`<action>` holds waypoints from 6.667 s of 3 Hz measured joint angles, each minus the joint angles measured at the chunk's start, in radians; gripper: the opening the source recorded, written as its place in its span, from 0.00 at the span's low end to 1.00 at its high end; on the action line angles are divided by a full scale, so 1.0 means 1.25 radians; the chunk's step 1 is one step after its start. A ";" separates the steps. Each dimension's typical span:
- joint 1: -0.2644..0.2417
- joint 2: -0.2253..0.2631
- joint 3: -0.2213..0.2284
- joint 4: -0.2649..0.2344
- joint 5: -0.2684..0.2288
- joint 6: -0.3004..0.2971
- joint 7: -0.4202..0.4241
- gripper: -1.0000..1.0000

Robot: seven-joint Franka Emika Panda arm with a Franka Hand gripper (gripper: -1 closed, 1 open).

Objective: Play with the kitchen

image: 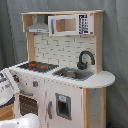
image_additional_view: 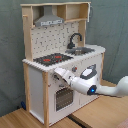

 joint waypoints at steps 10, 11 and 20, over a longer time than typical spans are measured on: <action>0.167 0.006 -0.105 -0.235 -0.007 0.074 -0.427 1.00; 0.181 -0.019 -0.105 -0.291 -0.008 0.103 -0.486 1.00; 0.081 -0.029 -0.097 -0.418 -0.002 0.332 -0.765 0.00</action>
